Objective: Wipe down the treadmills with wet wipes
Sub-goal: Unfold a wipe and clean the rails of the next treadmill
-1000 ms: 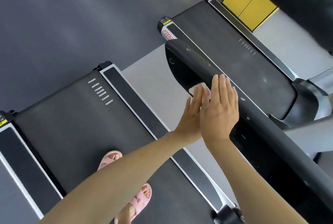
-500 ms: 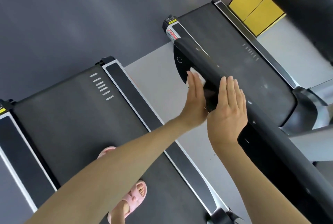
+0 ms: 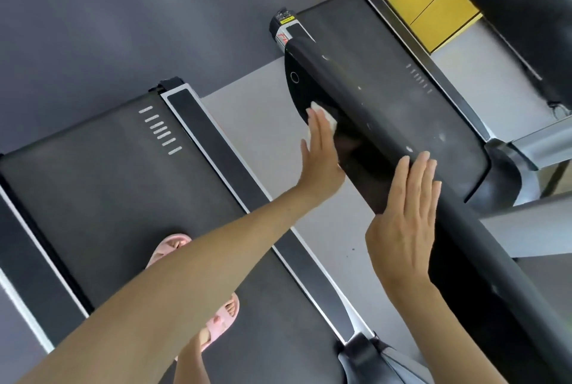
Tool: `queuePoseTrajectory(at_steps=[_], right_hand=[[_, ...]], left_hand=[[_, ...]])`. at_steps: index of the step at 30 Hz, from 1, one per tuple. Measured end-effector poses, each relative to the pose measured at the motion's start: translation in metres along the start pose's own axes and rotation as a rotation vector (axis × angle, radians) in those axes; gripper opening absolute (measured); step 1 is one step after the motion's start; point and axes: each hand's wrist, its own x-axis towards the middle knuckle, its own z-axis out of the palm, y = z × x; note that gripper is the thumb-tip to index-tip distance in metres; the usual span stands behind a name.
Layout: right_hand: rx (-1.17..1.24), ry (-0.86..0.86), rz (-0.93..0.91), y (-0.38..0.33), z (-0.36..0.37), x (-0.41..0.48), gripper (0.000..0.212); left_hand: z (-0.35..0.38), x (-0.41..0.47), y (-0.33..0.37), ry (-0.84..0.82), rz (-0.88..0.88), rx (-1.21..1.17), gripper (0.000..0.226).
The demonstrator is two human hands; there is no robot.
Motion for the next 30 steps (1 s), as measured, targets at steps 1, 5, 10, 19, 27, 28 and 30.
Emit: queuePoseTrajectory(at_steps=[1,5,10,19,27,28,30], right_hand=[[-0.013,0.002,0.012,0.002,-0.002,-0.002,0.083],[0.006,0.036,0.147,0.005,-0.007,-0.009,0.083],[0.007,0.027,0.226,0.017,-0.017,-0.026,0.083],[-0.052,-0.04,0.321,0.031,-0.022,-0.045,0.077],[-0.104,-0.023,0.325,0.03,-0.02,-0.044,0.08],[-0.098,-0.008,0.343,0.027,-0.018,-0.043,0.081],[-0.089,0.018,0.37,0.024,-0.015,-0.043,0.082]], left_hand=[[-0.002,0.003,0.004,0.038,-0.018,-0.044,0.098],[0.037,-0.045,0.019,-0.099,0.237,0.088,0.106],[0.031,-0.033,0.012,-0.002,0.232,0.124,0.094],[0.063,-0.08,0.031,-0.135,0.351,0.085,0.098],[0.02,-0.016,0.035,0.034,-0.09,-0.258,0.104],[0.026,-0.025,0.035,-0.018,-0.066,-0.272,0.104],[0.035,-0.044,0.036,-0.134,-0.049,-0.298,0.102]])
